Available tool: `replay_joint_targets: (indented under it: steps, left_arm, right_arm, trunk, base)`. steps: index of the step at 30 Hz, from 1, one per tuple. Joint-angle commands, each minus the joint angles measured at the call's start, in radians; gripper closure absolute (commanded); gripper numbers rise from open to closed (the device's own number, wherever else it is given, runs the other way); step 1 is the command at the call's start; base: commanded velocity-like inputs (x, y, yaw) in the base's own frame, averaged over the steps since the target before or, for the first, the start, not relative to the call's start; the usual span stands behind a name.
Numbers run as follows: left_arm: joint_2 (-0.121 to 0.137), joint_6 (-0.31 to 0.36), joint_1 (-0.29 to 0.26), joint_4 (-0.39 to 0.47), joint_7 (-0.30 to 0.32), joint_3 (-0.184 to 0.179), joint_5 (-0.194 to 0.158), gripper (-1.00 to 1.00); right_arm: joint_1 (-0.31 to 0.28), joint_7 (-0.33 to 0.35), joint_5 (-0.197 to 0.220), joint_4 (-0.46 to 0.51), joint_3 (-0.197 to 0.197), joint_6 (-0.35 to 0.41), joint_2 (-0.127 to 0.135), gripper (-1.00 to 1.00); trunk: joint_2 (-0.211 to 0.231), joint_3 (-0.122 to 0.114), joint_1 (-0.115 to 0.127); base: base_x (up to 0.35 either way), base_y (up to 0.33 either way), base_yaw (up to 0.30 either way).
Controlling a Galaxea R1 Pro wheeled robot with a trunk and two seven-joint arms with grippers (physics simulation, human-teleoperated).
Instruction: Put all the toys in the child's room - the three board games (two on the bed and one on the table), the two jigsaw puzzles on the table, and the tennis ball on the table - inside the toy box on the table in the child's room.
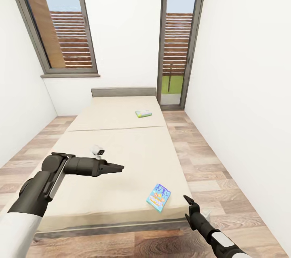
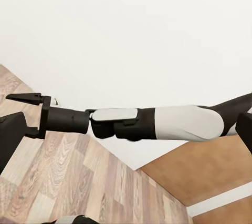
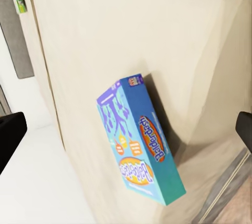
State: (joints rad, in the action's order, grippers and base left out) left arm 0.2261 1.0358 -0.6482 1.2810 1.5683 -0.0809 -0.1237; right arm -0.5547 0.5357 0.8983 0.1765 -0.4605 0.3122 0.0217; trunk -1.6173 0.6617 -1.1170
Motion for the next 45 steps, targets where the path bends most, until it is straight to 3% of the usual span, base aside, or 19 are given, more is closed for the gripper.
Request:
replay_joint_targets:
  steps: [1, 5, 12, 16, 22, 45]
  left_arm:
    - [0.001, 0.011, -0.001, 0.000, 0.003, -0.002, -0.002, -1.00]
    - [0.001, 0.010, -0.001, 0.000, 0.003, -0.002, -0.002, -1.00]
    - [0.002, 0.010, -0.001, 0.000, 0.003, -0.002, -0.001, -1.00]
    - [0.002, 0.010, -0.001, 0.000, 0.003, -0.002, -0.001, -1.00]
    - [0.002, 0.008, -0.001, 0.000, 0.003, -0.003, 0.000, -1.00]
    - [0.004, 0.001, -0.001, -0.002, 0.003, 0.010, -0.004, -1.00]
  right_arm:
    - [-0.001, -0.002, 0.007, 0.000, -0.003, 0.009, -0.003, -1.00]
    - [-0.001, -0.015, 0.008, 0.000, -0.002, 0.017, -0.008, -1.00]
    - [-0.001, -0.118, 0.009, -0.001, -0.002, 0.036, -0.010, -1.00]
    - [-0.001, -0.153, 0.011, 0.000, -0.003, 0.101, -0.012, -1.00]
    - [-0.001, -0.162, 0.013, 0.000, -0.003, 0.130, -0.012, -1.00]
    - [-0.001, -0.162, 0.008, 0.001, -0.002, 0.122, -0.022, -1.00]
  trunk:
    - [-0.008, 0.004, -0.004]
    - [-0.036, 0.017, -0.019]
    - [-0.085, 0.039, -0.046]
    - [-0.085, 0.039, -0.046]
    - [-0.085, 0.039, -0.046]
    - [-0.085, 0.039, -0.046]
  base:
    - [0.000, 0.000, 0.000]
    - [0.000, 0.000, 0.000]
    - [0.000, 0.000, 0.000]
    - [0.000, 0.000, 0.000]
    - [0.000, 0.000, 0.000]
    - [-0.045, 0.078, 0.000]
